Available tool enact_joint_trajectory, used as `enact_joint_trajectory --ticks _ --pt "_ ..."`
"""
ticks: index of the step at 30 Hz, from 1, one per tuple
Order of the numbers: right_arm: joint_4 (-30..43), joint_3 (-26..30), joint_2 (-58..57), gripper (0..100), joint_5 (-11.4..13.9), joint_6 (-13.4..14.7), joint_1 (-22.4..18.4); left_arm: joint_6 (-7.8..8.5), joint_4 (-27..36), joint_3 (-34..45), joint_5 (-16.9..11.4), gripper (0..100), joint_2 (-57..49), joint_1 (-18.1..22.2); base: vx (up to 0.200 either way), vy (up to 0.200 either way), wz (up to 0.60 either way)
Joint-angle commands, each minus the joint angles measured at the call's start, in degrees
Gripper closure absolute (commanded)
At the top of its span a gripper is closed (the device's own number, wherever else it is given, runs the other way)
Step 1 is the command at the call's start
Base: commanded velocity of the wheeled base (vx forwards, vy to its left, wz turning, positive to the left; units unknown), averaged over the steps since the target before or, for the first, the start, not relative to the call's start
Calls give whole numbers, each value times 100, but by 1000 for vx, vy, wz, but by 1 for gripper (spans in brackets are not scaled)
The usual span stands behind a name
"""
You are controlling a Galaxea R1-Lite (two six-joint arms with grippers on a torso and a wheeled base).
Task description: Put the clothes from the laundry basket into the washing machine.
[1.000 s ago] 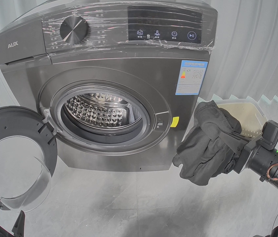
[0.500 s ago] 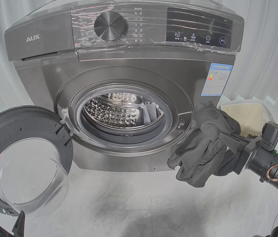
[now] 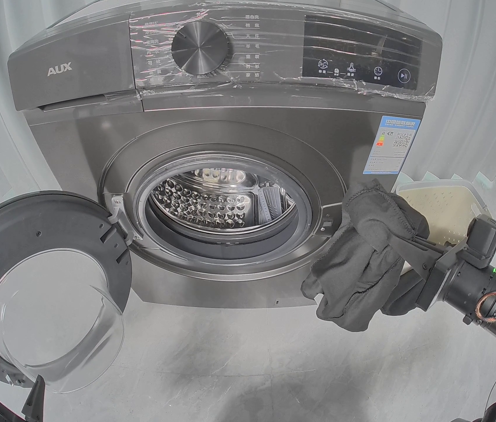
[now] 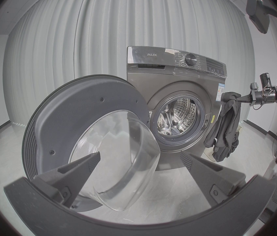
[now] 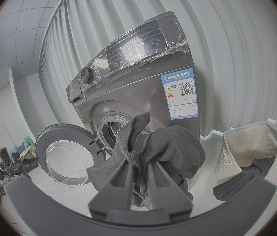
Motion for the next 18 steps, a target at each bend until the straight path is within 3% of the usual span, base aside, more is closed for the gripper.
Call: enact_joint_trajectory --ticks 1,18 --pt "-3 -21 27 100 1 -1 6 4 -1 84 -2 0 -101 -2 0 0 0" --pt "-223 14 71 100 10 -10 6 -4 -1 84 -2 0 -101 -2 0 0 0"
